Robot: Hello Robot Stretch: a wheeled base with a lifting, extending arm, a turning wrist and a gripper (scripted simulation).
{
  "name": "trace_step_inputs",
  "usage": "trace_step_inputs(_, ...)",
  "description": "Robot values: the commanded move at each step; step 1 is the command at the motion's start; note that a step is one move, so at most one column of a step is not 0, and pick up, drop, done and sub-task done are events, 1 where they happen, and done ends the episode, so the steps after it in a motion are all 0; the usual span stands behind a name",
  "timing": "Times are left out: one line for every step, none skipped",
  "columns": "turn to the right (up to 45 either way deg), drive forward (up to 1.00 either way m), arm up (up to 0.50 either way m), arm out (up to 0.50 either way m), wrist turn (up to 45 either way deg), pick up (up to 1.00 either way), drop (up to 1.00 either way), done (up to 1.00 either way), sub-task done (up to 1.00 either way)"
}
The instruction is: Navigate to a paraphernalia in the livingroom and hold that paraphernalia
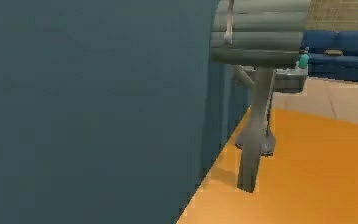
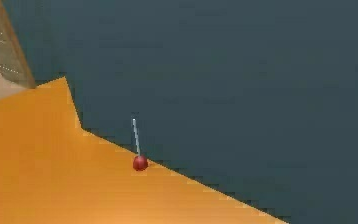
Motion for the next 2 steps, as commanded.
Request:
trace_step_inputs(42.0,0.00,0.00,0.00,0.0,0.00,0.00,0.00,0.00)
trace_step_inputs(0.0,1.00,0.00,0.00,0.0,0.00,0.00,0.00,0.00)
